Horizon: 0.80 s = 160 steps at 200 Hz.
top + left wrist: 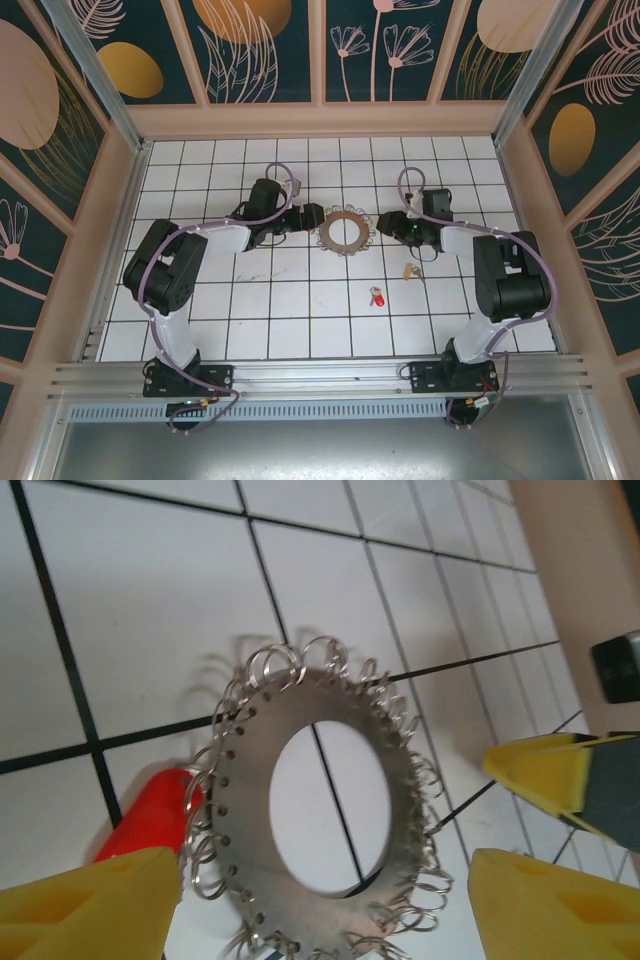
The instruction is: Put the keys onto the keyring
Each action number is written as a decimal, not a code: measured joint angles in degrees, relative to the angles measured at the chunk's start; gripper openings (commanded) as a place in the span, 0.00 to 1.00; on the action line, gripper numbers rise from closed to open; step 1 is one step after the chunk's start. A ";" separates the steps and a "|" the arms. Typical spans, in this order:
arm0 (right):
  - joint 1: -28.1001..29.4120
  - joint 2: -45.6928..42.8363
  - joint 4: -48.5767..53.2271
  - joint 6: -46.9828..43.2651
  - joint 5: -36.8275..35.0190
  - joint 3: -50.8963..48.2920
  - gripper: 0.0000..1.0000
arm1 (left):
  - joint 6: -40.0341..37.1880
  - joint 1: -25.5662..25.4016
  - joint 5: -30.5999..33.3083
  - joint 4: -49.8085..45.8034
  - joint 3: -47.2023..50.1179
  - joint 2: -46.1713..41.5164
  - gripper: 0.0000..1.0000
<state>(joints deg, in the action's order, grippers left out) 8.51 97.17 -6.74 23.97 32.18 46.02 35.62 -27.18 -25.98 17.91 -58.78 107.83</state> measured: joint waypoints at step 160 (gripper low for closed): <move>0.98 14.36 4.42 -3.17 5.25 14.60 0.50 | 0.48 -1.36 -0.85 -5.42 -4.26 6.60 0.68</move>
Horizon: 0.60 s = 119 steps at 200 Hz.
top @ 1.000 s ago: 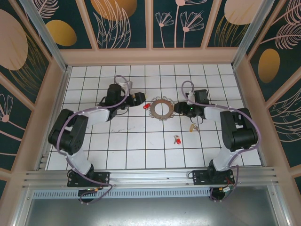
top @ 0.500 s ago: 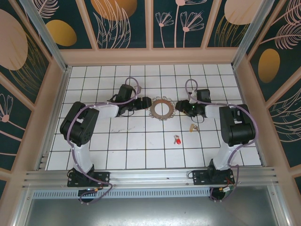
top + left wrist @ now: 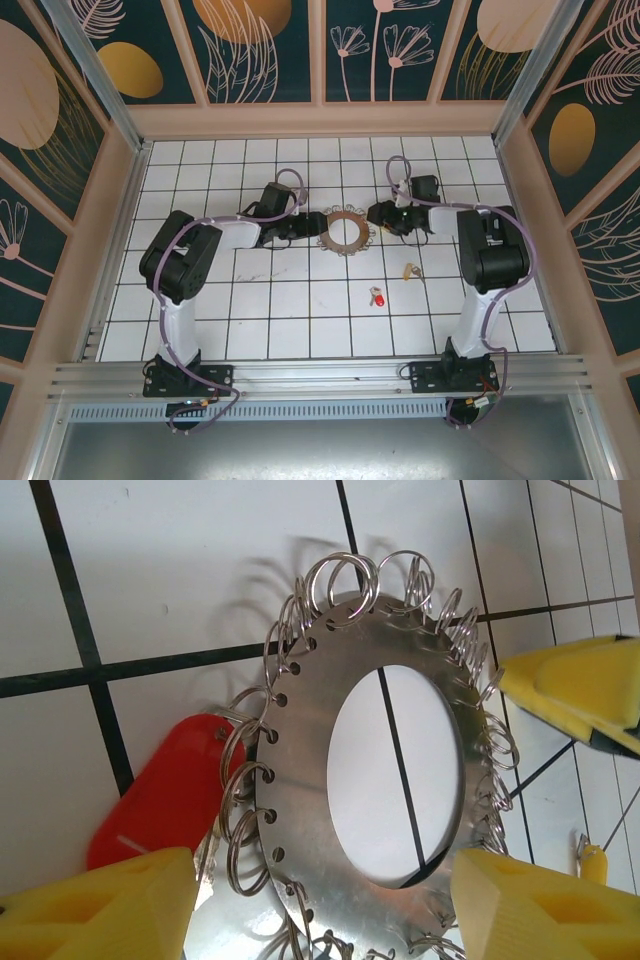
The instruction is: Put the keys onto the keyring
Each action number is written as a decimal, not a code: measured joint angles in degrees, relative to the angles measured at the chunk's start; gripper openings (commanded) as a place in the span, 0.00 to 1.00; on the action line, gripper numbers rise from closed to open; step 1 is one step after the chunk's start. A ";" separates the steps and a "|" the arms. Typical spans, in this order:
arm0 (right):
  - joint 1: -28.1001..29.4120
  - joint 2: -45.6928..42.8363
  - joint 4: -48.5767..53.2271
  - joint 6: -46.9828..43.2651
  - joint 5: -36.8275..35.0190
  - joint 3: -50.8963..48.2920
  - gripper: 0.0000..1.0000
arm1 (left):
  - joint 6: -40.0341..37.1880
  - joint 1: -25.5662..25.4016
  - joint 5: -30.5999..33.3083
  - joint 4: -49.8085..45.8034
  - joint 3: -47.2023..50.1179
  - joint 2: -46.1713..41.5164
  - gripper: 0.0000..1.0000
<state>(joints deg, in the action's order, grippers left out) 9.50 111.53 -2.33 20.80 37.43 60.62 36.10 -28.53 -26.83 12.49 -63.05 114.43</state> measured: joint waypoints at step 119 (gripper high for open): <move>2.60 5.88 7.45 -10.21 4.85 8.98 0.40 | 0.20 0.02 -1.64 -0.33 -0.72 0.96 0.62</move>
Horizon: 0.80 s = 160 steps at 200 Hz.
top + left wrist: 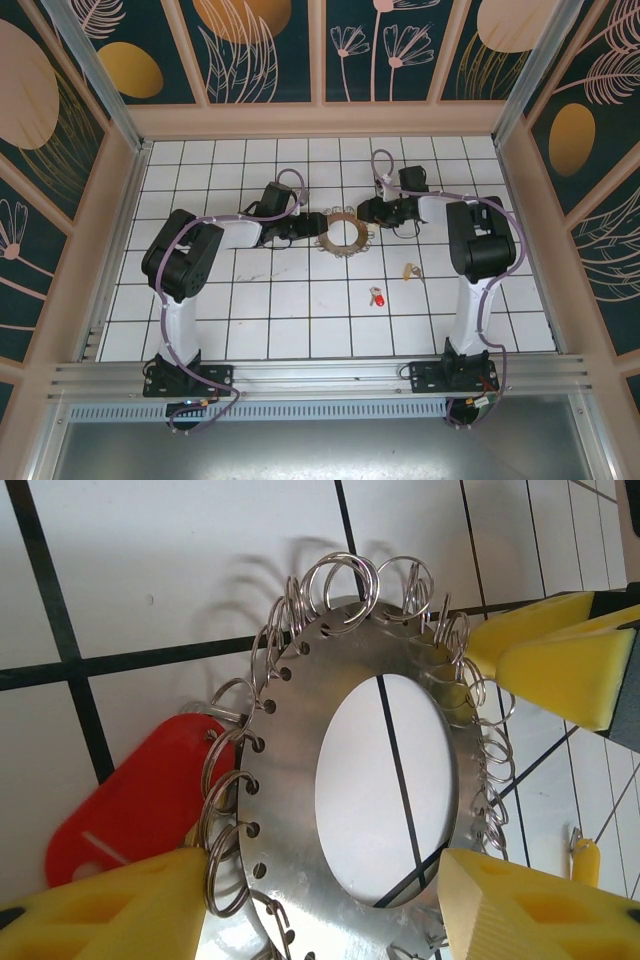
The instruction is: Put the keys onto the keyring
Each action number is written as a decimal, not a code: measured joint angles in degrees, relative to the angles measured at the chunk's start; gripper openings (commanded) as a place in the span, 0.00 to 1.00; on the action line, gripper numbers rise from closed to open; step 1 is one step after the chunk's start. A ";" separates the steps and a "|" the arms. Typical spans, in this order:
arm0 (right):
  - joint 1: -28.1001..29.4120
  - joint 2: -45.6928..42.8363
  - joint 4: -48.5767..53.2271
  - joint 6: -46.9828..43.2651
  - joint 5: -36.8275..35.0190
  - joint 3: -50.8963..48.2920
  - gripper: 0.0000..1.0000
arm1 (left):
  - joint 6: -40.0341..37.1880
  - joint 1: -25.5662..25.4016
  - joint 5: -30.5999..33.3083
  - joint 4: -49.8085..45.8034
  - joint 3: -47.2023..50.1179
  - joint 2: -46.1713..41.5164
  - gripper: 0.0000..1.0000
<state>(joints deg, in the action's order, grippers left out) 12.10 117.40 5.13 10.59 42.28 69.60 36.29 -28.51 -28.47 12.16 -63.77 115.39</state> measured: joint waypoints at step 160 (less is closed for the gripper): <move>5.09 0.90 7.32 -2.84 -12.24 5.53 0.33 | 1.57 -0.24 1.73 0.11 -0.02 0.07 0.61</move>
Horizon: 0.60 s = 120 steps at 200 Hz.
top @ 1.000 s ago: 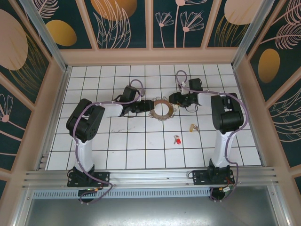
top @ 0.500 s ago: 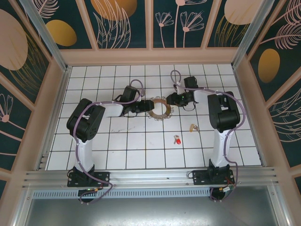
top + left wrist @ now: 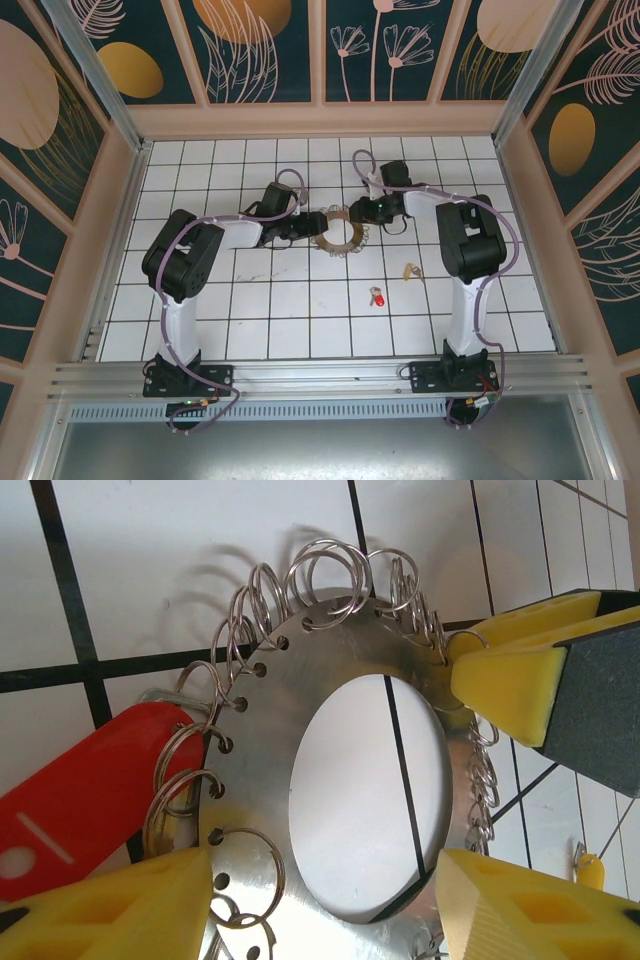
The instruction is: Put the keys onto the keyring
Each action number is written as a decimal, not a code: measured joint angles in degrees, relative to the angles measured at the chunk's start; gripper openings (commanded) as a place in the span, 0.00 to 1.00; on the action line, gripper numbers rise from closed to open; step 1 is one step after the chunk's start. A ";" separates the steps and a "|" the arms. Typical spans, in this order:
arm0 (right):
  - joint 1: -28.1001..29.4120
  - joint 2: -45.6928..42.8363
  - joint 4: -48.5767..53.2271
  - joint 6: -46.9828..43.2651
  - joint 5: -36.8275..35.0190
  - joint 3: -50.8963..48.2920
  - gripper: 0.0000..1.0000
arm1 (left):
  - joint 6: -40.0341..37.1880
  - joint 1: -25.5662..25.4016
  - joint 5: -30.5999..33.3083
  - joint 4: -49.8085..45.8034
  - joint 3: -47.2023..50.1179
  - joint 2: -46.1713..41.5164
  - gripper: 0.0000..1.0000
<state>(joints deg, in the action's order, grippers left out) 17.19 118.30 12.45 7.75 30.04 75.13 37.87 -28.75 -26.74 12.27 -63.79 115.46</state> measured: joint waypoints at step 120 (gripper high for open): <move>-7.04 -0.13 -6.21 3.72 19.39 -6.71 0.03 | 1.46 -0.35 2.08 0.92 0.59 -0.44 0.65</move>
<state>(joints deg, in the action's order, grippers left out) 10.15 118.17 6.24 11.46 49.43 68.42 39.33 -29.10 -24.67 13.19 -63.20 115.02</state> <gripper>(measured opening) 0.056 0.636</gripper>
